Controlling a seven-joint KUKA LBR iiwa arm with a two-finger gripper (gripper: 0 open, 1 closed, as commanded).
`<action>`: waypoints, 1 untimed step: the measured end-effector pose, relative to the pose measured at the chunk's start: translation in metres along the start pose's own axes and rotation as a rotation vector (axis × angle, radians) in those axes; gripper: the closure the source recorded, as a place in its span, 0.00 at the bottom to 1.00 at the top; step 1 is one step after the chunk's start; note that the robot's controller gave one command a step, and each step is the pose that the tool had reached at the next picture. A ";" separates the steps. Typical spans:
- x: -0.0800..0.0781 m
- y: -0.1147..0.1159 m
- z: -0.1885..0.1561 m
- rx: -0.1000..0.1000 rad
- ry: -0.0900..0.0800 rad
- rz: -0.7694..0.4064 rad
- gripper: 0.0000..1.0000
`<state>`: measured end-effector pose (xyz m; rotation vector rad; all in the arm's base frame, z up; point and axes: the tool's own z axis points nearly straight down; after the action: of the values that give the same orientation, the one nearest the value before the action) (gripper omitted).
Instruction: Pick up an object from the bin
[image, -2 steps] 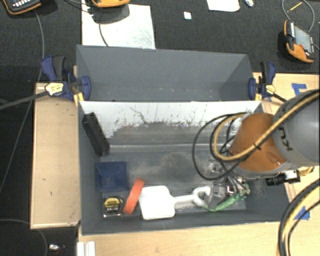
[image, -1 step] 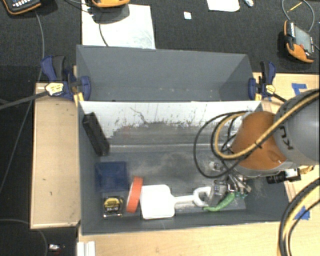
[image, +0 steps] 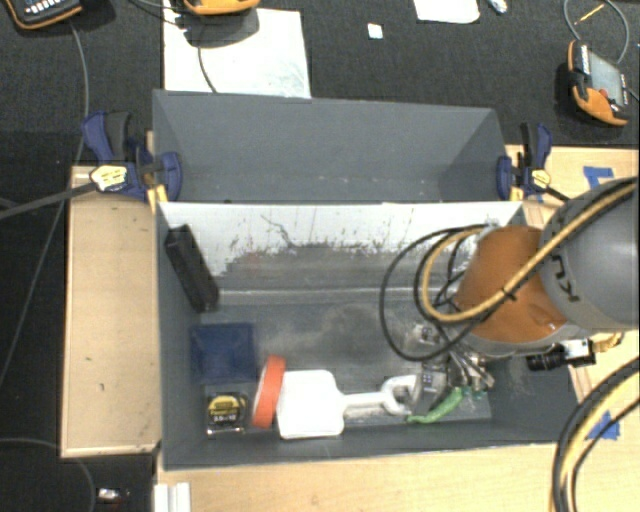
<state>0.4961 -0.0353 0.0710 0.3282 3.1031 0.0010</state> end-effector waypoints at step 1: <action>-0.001 -0.010 0.000 0.000 0.002 -0.029 0.00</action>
Offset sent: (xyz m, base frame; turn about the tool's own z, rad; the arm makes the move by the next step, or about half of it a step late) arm -0.0083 -0.0135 -0.0010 0.0091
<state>0.4945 -0.0455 0.0709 0.2838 3.1094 0.0010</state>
